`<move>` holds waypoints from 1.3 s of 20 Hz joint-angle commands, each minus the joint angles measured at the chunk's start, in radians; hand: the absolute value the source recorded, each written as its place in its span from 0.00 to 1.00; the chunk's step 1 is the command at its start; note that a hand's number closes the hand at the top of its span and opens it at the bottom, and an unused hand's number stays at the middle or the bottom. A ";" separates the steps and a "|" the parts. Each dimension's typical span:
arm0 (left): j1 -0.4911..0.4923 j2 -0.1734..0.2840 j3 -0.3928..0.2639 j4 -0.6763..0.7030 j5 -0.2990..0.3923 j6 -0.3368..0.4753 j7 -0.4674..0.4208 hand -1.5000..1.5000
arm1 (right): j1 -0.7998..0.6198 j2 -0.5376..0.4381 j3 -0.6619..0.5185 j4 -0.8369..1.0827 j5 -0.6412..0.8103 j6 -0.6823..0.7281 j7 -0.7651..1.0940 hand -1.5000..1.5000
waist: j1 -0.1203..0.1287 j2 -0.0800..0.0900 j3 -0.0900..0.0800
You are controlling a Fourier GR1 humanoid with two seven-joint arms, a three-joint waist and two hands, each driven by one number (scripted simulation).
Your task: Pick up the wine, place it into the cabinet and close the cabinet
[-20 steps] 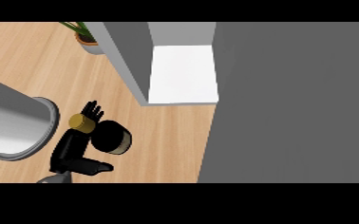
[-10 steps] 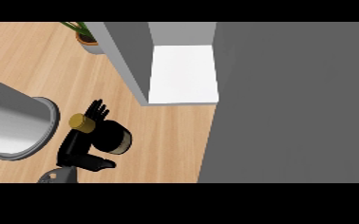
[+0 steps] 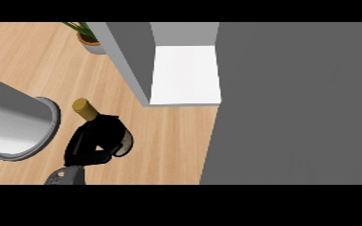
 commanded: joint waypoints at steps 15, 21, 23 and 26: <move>0.072 -0.037 -0.029 -0.038 -0.050 0.129 -0.152 1.00 | 0.092 -0.087 0.004 -0.255 0.042 -0.010 0.057 0.00 | 0.000 -0.001 0.000; 0.100 -0.077 -0.089 -0.222 0.002 0.069 0.000 1.00 | 0.091 -0.073 0.017 -0.198 0.046 -0.031 0.019 0.00 | 0.007 -0.002 0.001; 0.153 -0.114 -0.121 -0.321 0.006 0.087 0.038 1.00 | 0.143 -0.098 -0.018 -0.175 -0.016 -0.006 -0.076 0.00 | 0.012 -0.002 0.002; 0.196 -0.109 -0.144 -0.406 0.012 0.071 0.060 1.00 | 0.150 -0.111 0.024 -0.233 0.047 -0.032 -0.048 0.00 | 0.006 -0.006 0.002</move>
